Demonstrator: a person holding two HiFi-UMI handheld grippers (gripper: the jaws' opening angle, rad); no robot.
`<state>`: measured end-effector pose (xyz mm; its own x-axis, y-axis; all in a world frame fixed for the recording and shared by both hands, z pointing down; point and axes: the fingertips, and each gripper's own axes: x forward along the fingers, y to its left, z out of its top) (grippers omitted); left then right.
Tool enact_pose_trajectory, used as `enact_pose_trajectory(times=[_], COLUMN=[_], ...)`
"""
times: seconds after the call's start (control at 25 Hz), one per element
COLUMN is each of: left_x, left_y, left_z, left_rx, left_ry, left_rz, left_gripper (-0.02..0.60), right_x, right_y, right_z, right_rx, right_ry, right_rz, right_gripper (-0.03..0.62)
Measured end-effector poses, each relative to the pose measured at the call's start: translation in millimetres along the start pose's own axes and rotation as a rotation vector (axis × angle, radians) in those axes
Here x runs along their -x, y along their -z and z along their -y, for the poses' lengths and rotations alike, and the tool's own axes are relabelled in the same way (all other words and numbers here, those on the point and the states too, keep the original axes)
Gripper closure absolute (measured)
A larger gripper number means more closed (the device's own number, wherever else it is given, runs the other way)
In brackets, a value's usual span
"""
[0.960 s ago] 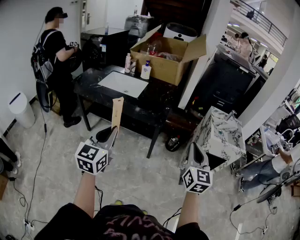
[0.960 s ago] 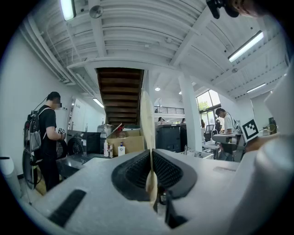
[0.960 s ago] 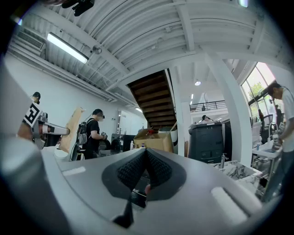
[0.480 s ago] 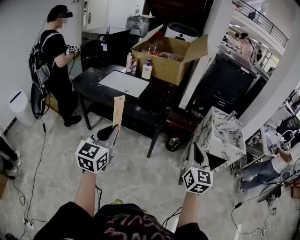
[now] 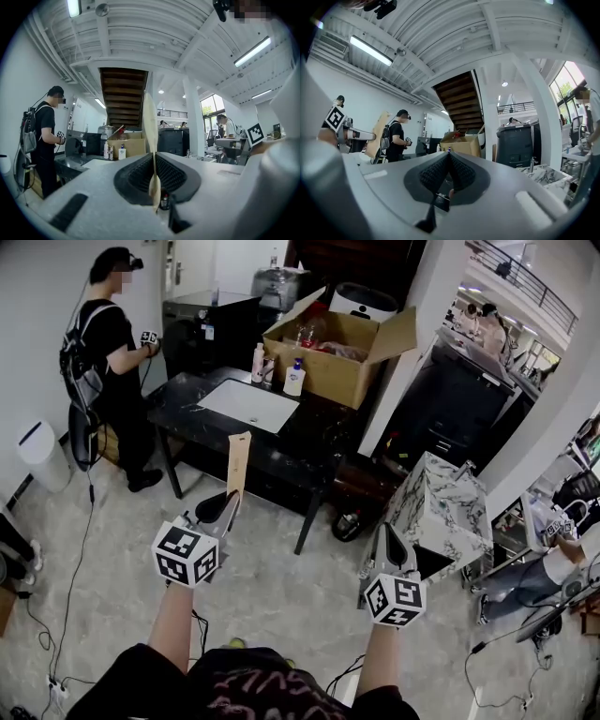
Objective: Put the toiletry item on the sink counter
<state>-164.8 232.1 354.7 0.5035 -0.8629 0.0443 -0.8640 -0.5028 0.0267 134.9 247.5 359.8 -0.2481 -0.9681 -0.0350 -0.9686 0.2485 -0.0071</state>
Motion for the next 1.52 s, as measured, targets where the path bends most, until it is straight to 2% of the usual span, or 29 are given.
enact_pose_trajectory(times=[0.36, 1.04, 1.52], left_x=[3.9, 16.0, -23.3], left_y=[1.8, 20.0, 23.0], left_z=[-12.4, -77.9, -99.2], left_rx=[0.01, 0.065, 0.04], left_ry=[0.02, 0.058, 0.056], left_rz=[-0.005, -0.015, -0.019], left_gripper=[0.565, 0.565, 0.565], right_x=[-5.9, -33.9, -82.7], right_y=[-1.2, 19.5, 27.8], right_z=[-19.7, -72.9, -61.6], right_rx=[-0.014, -0.001, 0.001], right_ry=[-0.004, 0.033, 0.028], right_rz=[-0.005, -0.04, -0.022], right_gripper=[0.582, 0.582, 0.582])
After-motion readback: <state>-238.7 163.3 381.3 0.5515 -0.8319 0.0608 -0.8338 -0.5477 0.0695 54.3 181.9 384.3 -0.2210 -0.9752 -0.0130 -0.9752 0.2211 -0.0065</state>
